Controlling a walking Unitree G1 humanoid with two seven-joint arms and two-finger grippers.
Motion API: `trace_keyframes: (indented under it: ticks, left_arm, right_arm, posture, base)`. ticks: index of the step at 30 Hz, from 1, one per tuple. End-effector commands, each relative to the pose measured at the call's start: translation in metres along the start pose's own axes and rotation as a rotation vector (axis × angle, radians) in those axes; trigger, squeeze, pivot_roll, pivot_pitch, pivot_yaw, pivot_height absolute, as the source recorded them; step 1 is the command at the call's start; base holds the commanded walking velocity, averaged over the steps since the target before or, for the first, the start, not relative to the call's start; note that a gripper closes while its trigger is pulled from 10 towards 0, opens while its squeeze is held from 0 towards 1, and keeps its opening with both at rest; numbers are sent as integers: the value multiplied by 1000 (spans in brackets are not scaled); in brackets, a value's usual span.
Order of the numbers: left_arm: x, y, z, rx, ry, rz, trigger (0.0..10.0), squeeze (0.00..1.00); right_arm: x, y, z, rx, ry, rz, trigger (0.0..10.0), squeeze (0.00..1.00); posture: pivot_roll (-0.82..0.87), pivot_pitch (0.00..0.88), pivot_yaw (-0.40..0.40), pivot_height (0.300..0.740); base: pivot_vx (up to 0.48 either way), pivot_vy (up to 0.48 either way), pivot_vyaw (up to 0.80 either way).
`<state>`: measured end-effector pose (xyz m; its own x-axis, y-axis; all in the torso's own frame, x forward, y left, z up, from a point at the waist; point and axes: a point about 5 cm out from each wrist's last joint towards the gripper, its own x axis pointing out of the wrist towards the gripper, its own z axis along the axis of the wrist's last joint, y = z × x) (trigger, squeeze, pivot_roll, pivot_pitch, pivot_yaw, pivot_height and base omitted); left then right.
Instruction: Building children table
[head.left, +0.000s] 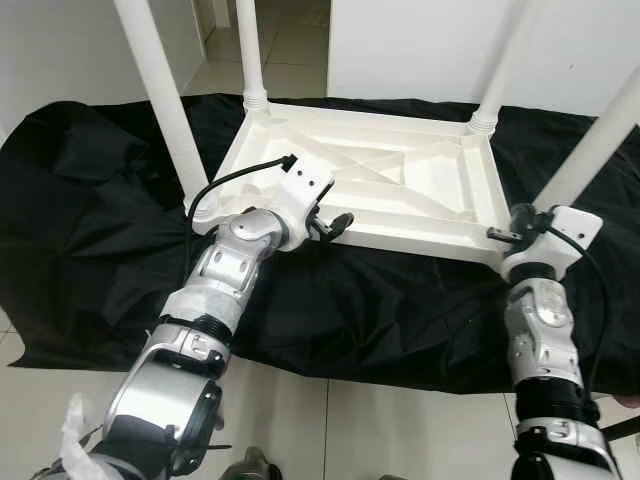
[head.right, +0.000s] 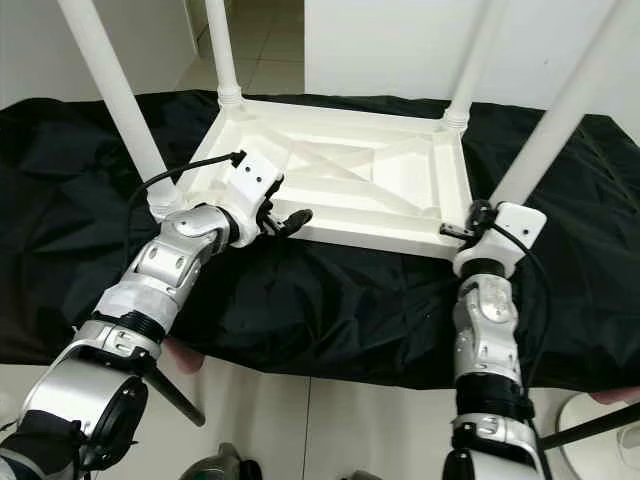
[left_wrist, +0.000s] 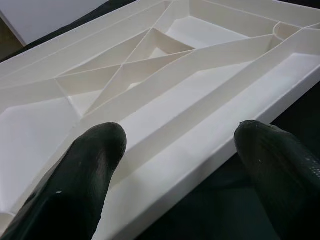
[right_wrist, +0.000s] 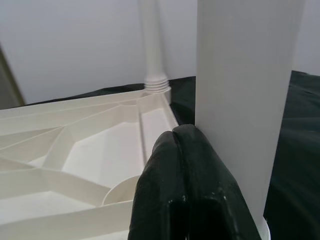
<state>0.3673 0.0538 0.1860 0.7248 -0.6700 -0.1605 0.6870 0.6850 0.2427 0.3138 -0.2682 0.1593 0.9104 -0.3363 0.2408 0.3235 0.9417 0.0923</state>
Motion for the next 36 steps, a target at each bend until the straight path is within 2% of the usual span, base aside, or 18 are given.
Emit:
trace_keyframes:
  ticks: [1, 2, 6, 9, 11, 16, 19, 20, 21, 23, 25, 28, 36]
  left_arm:
    - [-1, 14, -1, 6, 10, 250, 10000, 0]
    - [-1, 13, -2, 8, 11, 247, 10000, 0]
    - [-1, 12, -3, 10, 13, 241, 10000, 0]
    - [0, 4, -3, 38, 7, 174, 10000, 0]
    - [0, 0, -4, 33, 4, 143, 10000, 0]
    - [1, -9, -4, 20, -8, 79, 10000, 0]
    - [1, -21, -4, 13, -19, -9, 10000, 0]
    - [1, -21, -4, 13, -19, -9, 10000, 0]
    - [1, -29, -6, 26, -17, -56, 10000, 0]
    - [1, -29, -6, 26, -17, -56, 10000, 0]
    - [2, -39, -10, 39, 4, -98, 10000, 0]
    - [5, -44, -18, 34, 55, -89, 10000, 0]
    - [8, -39, -28, 14, 117, -21, 10000, 0]
  right_arm:
    - [-2, -21, -4, -7, 20, -101, 10000, 0]
    - [-1, -26, -3, -24, 15, -117, 10000, 0]
    - [0, -28, -3, -29, 12, -119, 10000, 0]
    - [-7, 4, -8, 38, 7, 60, 10000, 0]
    - [-11, 19, -9, 64, 6, 129, 10000, 0]
    - [-16, 32, -11, 83, 7, 187, 10000, 0]
    - [-21, 44, -13, 90, 12, 240, 10000, 0]
    - [-21, 44, -13, 90, 12, 240, 10000, 0]
    - [-23, 49, -14, 98, 13, 260, 10000, 0]
    - [-23, 49, -14, 98, 13, 260, 10000, 0]
    - [-26, 56, -14, 106, 11, 285, 10000, 0]
    - [-27, 58, -11, 110, 3, 300, 10000, 0]
    - [-28, 62, -4, 107, -13, 345, 10000, 0]
  posture:
    - [-31, 0, 42, 740]
    - [-31, 0, 42, 740]
    - [-31, 0, 46, 740]
    - [-27, 0, 57, 740]
    - [-28, 0, 60, 740]
    - [-29, 0, 65, 740]
    - [-36, 0, 71, 740]
    - [-36, 0, 71, 740]
    - [-39, 0, 72, 740]
    - [-39, 0, 72, 740]
    - [-42, 0, 74, 740]
    - [-43, 0, 71, 740]
    - [-46, 0, 64, 740]
  base:
    - [0, 0, 0]
    - [0, 0, 0]
    - [0, 0, 0]
    - [0, 0, 0]
    - [0, 0, 0]
    - [0, 0, 0]
    - [0, 0, 0]
    - [0, 0, 0]
    - [0, 0, 0]
    - [0, 0, 0]
    - [0, 0, 0]
    - [0, 0, 0]
    - [0, 0, 0]
